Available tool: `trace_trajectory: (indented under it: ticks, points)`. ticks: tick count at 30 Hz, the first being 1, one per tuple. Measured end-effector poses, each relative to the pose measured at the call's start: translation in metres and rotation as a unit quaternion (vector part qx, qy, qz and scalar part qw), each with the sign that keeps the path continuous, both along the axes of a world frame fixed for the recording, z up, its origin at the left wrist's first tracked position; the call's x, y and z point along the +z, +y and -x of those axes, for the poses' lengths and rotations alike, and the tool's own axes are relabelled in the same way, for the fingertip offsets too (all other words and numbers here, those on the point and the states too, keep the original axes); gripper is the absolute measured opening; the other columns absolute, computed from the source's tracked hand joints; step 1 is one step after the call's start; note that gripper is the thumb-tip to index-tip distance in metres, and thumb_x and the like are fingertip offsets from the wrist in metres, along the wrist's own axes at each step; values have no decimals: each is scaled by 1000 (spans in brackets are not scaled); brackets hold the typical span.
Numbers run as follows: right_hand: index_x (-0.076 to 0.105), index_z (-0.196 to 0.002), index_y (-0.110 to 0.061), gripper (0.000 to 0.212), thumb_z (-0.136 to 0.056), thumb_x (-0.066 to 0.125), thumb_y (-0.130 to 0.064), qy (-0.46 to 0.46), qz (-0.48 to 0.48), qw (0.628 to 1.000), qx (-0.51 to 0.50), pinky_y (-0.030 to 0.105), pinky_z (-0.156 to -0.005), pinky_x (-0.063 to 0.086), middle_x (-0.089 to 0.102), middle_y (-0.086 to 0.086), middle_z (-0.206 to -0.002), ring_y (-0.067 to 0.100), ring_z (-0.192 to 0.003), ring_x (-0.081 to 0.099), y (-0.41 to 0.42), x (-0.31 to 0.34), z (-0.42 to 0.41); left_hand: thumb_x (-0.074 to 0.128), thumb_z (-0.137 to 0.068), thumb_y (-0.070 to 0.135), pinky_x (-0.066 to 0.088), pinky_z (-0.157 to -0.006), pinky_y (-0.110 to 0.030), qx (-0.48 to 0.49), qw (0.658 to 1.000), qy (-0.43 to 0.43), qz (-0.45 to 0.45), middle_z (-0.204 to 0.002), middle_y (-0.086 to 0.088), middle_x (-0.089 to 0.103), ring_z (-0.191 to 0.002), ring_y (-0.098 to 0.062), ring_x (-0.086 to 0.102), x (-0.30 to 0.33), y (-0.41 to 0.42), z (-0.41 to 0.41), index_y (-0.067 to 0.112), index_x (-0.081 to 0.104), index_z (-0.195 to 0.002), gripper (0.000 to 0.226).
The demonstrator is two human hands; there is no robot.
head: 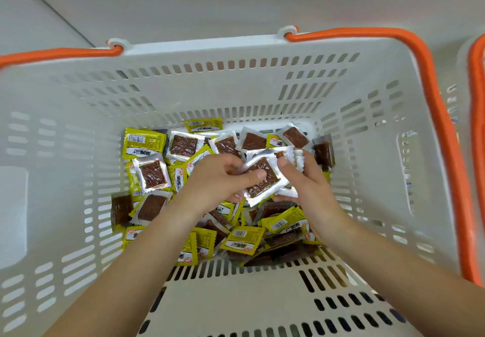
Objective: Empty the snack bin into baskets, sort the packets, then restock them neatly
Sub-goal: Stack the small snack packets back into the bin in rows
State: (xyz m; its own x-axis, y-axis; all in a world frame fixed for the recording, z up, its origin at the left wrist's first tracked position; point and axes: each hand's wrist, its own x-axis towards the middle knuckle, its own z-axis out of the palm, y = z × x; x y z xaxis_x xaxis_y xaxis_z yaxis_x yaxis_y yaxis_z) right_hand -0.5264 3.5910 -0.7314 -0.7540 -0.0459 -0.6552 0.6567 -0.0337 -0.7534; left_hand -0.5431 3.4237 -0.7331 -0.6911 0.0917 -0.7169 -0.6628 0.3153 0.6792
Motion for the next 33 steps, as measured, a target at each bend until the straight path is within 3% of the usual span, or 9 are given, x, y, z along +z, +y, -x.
trace_trajectory:
  ticks: [3,5,11,15,21,25,28,31,33]
  points:
    - [52,-104,-42,20,-98,48,-24,-5,-9,999,37,2,-77,43,62,-41,-88,-25,-88,53,-2,2,0,81,-72,30,49,-64,-22,30,997,50,50,-95,4,64,-76,-11,63,-1,-7,2,28,60,-104,39]
    - [52,-101,-38,16,-99,46,-24,-15,-16,998,51,0,-74,39,63,-36,-88,-29,-83,51,-1,3,-1,81,-72,30,47,-73,-23,27,997,56,48,-108,10,62,-82,-10,61,-1,-10,3,29,58,-117,51]
    - [45,-93,-43,13,-99,41,-33,2,-3,996,90,-11,-57,30,47,-45,-83,-39,-67,39,-1,13,0,71,-78,17,46,-100,-38,146,966,-102,-185,-128,-3,59,-108,-19,62,0,2,-5,19,36,-145,75]
    - [49,-118,-25,23,-95,53,-26,27,-26,987,157,8,-83,42,62,-1,-109,-6,-100,58,0,10,-5,70,-73,9,48,-93,-36,146,954,-142,-217,-128,-3,60,-106,-17,63,0,6,-5,19,39,-143,78]
    - [41,-129,-31,40,-95,55,-16,40,-51,980,187,19,-96,42,63,-13,-112,-5,-106,58,-4,15,-5,44,-89,-4,49,-94,-37,177,947,-144,-226,-121,-9,58,-99,-19,61,7,12,-5,17,37,-143,59]
    - [24,-146,-33,63,-94,57,-18,55,-23,981,185,6,-97,35,43,-32,-128,-25,-112,42,-1,59,1,75,-65,17,48,-91,-34,74,977,-89,-177,-124,-5,59,-107,-15,63,56,-12,-7,30,40,-142,85]
    - [12,-150,-41,84,-87,66,-30,111,-8,976,187,22,-111,25,22,-28,-146,-10,-135,23,-4,113,8,82,-60,25,51,-88,-32,13,984,-19,-176,-122,-7,64,-106,-16,65,122,-30,-7,23,55,-129,74]
    - [28,-146,-40,90,-71,77,-39,133,29,975,177,36,-111,34,43,-10,-146,8,-131,42,-14,175,12,74,-67,17,55,-83,-33,23,980,70,-184,-115,-8,68,-103,-21,67,195,-38,-14,17,60,-121,55]
    - [41,-141,-27,76,-73,76,-29,137,83,974,160,44,-105,43,65,2,-122,16,-110,62,-17,218,13,74,-66,16,58,-78,-34,56,973,132,-181,-107,-5,71,-95,-19,69,239,-37,-24,16,60,-117,53]
